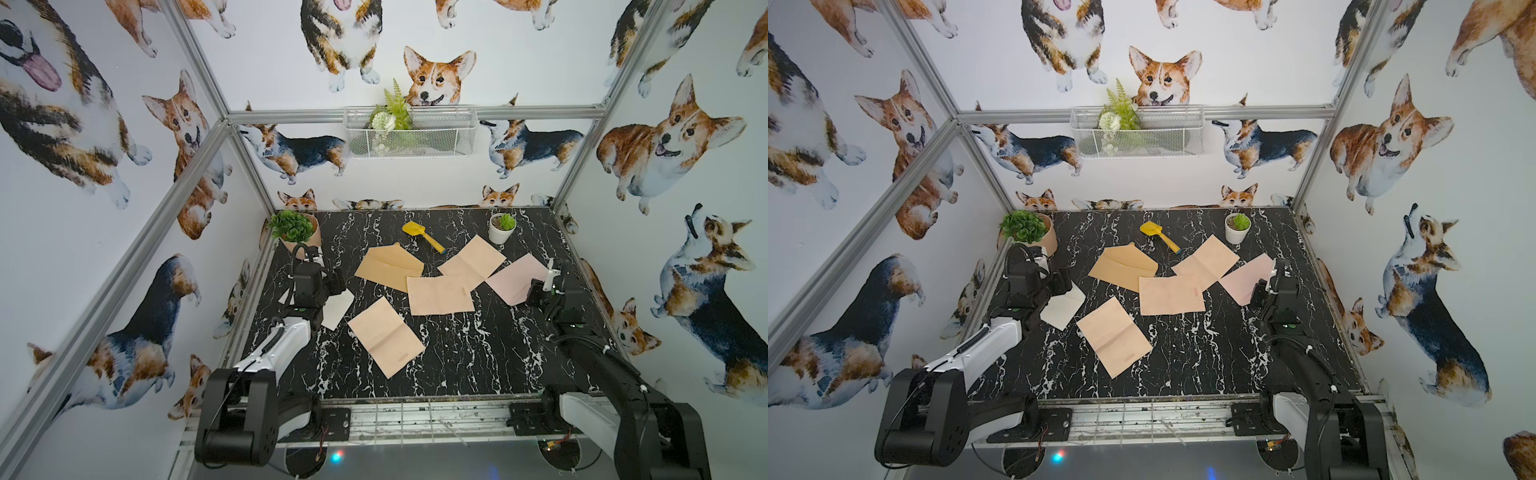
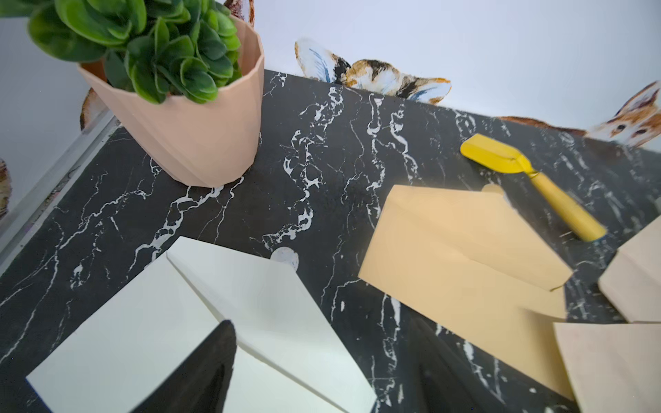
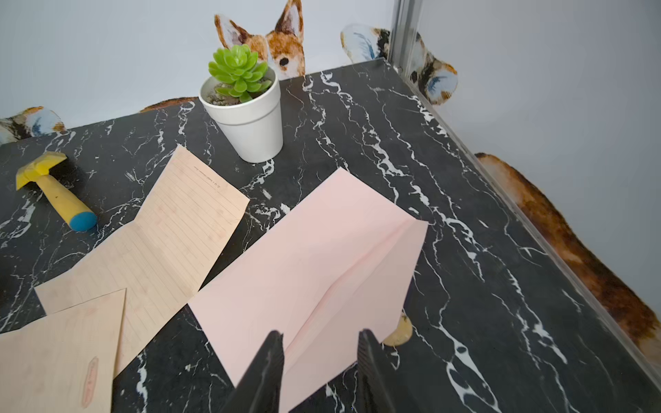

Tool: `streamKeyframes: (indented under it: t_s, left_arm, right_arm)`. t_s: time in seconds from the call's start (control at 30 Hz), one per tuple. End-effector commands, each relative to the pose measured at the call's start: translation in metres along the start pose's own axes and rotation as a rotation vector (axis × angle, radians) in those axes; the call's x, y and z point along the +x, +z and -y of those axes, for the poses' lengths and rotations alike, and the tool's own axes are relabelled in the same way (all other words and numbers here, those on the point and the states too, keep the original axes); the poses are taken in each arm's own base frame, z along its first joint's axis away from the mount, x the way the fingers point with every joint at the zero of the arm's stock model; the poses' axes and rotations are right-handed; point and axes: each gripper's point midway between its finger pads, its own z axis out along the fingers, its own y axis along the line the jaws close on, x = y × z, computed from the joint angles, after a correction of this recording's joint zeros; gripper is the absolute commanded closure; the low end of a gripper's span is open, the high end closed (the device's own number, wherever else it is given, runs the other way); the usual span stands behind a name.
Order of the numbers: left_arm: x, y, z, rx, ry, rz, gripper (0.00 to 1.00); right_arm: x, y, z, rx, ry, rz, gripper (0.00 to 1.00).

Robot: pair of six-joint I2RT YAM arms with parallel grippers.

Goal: Take the letter paper out of the envelope
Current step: Reset both arms

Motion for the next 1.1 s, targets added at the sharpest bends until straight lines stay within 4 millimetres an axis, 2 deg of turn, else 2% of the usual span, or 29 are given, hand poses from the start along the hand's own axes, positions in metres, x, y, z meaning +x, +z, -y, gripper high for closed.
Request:
streamKeyframes:
  t_s: [0.0,0.07,0.13,0.2,0.27,0.47,0.9,1.07]
  left_arm:
    - [-0.004,0.015,-0.006,-0.016,0.134,0.062,0.2]
    - [0.005,0.023,-0.008,-0.008,0.122,0.036,0.2]
    - [0.006,0.027,-0.008,-0.007,0.129,0.026,0.2]
    - [0.007,0.027,-0.012,-0.02,0.124,0.036,0.2]
    - [0.008,0.024,-0.017,-0.036,0.103,0.055,0.2]
    - [0.015,0.021,-0.03,-0.085,0.063,0.042,0.19]
    - [0.011,0.027,-0.021,-0.034,0.09,0.054,0.2]
    - [0.008,0.023,-0.022,-0.04,0.102,0.088,0.2]
  right_arm:
    - [-0.018,0.015,-0.007,-0.037,-0.048,0.174,0.59]
    - [-0.015,0.023,-0.009,-0.043,-0.048,0.202,0.57]
    - [-0.004,0.033,-0.011,-0.05,-0.055,0.169,0.55]
    - [-0.001,0.036,-0.019,-0.084,-0.079,0.158,0.52]
    - [0.003,0.036,-0.027,-0.092,-0.122,0.128,0.49]
    - [0.001,0.037,-0.026,-0.09,-0.122,0.137,0.48]
    - [0.001,0.032,-0.025,-0.066,-0.125,0.163,0.46]
    - [0.001,0.032,-0.025,-0.067,-0.125,0.162,0.46]
